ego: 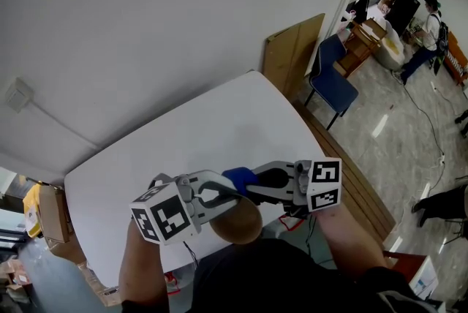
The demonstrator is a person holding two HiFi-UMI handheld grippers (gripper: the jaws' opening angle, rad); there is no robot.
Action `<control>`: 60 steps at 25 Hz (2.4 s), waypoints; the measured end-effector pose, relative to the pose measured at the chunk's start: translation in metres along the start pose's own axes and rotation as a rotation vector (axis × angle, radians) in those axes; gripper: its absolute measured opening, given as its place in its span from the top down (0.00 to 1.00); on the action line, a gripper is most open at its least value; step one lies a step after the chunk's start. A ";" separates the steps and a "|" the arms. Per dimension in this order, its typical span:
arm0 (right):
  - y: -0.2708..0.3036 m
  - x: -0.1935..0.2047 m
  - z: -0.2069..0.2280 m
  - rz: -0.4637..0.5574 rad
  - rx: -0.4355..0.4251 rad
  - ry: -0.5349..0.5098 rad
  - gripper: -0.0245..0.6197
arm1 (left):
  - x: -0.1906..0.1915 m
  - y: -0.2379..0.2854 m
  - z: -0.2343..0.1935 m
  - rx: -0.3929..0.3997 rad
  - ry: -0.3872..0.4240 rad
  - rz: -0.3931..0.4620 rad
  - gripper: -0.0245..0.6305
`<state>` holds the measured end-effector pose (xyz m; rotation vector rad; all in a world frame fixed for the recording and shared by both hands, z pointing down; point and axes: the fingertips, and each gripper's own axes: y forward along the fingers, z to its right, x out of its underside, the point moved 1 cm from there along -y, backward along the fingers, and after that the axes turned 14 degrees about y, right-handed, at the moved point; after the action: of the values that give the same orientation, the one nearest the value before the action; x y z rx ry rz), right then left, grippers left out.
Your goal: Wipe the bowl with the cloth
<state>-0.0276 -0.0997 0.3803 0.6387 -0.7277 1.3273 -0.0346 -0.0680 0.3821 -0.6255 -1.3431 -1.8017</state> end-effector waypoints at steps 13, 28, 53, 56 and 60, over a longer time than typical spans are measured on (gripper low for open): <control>0.029 0.030 -0.019 -0.044 -0.084 -0.030 0.91 | -0.057 -0.025 -0.002 -0.002 0.006 0.241 0.94; 0.010 0.019 -0.051 0.001 -0.274 -0.065 0.91 | -0.051 -0.020 0.031 0.163 0.035 0.216 0.94; -0.009 0.025 -0.072 -0.046 -0.367 -0.121 0.91 | -0.040 -0.027 0.033 0.192 0.038 0.177 0.94; -0.015 0.023 -0.071 -0.040 -0.350 -0.123 0.91 | -0.031 -0.025 0.025 0.155 0.028 0.150 0.94; -0.024 0.020 -0.068 -0.016 -0.326 -0.134 0.91 | -0.018 -0.024 0.011 0.086 -0.001 0.116 0.94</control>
<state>0.0046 -0.0383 0.3529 0.4716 -1.0205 1.1261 -0.0449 -0.0488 0.3587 -0.6451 -1.3498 -1.6431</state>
